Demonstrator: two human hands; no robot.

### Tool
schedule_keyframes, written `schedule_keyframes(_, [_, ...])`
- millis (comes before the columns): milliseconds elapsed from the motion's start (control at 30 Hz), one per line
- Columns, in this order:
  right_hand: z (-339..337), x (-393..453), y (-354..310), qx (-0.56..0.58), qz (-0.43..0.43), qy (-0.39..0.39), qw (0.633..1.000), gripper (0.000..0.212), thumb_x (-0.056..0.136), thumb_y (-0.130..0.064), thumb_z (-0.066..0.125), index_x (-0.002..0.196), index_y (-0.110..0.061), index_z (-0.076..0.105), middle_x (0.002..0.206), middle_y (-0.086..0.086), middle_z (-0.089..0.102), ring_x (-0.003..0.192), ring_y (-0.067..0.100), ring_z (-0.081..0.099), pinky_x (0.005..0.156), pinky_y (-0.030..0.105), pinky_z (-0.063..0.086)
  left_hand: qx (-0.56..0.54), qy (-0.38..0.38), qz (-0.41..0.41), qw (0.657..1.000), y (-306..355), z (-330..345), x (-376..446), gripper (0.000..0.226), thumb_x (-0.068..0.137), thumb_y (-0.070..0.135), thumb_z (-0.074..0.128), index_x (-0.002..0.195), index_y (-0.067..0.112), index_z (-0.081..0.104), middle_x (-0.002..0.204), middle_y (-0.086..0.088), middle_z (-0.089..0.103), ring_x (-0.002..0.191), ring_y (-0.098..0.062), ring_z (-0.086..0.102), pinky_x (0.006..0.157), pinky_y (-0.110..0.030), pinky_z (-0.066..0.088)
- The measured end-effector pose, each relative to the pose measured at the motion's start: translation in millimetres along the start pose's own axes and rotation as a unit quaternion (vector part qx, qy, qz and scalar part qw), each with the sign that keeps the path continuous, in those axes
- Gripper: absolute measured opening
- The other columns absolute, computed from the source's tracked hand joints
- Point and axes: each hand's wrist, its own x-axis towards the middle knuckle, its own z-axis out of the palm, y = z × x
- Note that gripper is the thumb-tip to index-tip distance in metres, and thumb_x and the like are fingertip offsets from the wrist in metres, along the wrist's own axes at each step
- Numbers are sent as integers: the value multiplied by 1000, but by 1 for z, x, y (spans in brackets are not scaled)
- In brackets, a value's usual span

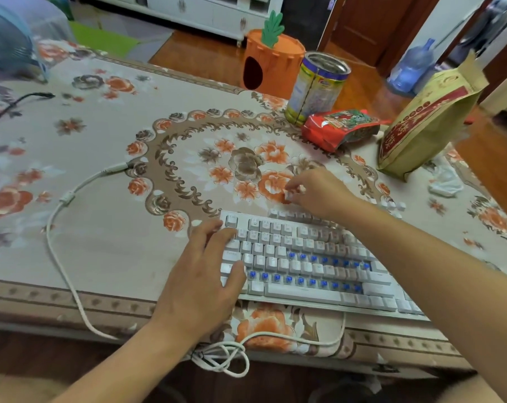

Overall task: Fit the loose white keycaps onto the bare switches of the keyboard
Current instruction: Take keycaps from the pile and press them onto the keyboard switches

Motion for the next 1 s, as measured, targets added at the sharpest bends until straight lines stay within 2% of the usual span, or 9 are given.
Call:
schedule_keyframes(67, [5,6,0,-29,-33,8,999,22,91,-22,70,112,-21,75,105,-2,74,98,18,60,80,29,47,-3,0,0,1000,0,0,0,54,91,44,48,138,19,54,149,8,37,128,-10,46,90,-22,42])
schedule_keyframes(133, [7,10,0,-58,-60,15,996,15,91,-20,70,104,-20,77,93,0,74,90,18,51,75,30,41,-3,0,0,1000,0,0,0,56,91,47,45,139,19,54,149,8,36,129,-9,45,91,-22,42])
schedule_keyframes(267, [12,15,0,-95,-108,23,989,11,87,-10,70,93,-18,77,82,0,68,80,21,56,78,42,53,4,0,7,1000,-1,0,0,56,90,46,44,138,18,54,149,5,39,128,-10,45,91,-22,43])
schedule_keyframes(400, [12,9,-4,-92,-142,51,984,16,94,-12,63,103,-11,76,92,5,67,90,25,55,78,42,49,6,0,7,1000,0,0,0,56,90,46,44,138,19,54,149,6,38,128,-10,45,90,-22,43])
schedule_keyframes(500, [4,-8,-10,6,-92,99,991,22,96,-18,62,114,-17,73,104,-1,64,103,20,54,88,39,47,6,-2,11,1000,0,0,1,56,90,46,44,137,18,54,147,7,38,126,-8,45,88,-22,43])
schedule_keyframes(633, [-9,-66,-27,156,-75,153,973,24,92,-17,68,116,-21,69,98,-13,64,90,5,59,82,25,51,10,-3,13,1000,1,0,0,55,90,44,46,136,16,55,146,5,40,125,-9,47,87,-19,41])
schedule_keyframes(700, [-7,-100,-30,204,-57,154,965,20,89,-18,71,108,-23,67,94,-14,65,86,4,60,77,23,52,15,-3,14,1000,1,0,-1,54,90,43,48,137,15,55,146,4,40,125,-10,47,87,-19,40])
schedule_keyframes(800, [9,-134,-27,183,-66,160,968,13,85,-16,76,94,-20,68,88,-11,64,82,6,59,73,27,52,14,-5,15,1000,1,0,-1,57,90,46,44,137,15,55,147,5,39,126,-9,45,88,-18,40])
schedule_keyframes(1000, [39,-153,-23,115,-118,188,968,16,82,-5,77,90,-16,69,92,-6,66,89,10,60,76,27,52,16,-4,17,1000,1,0,-1,55,90,44,46,137,15,55,146,4,40,126,-10,47,89,-21,42])
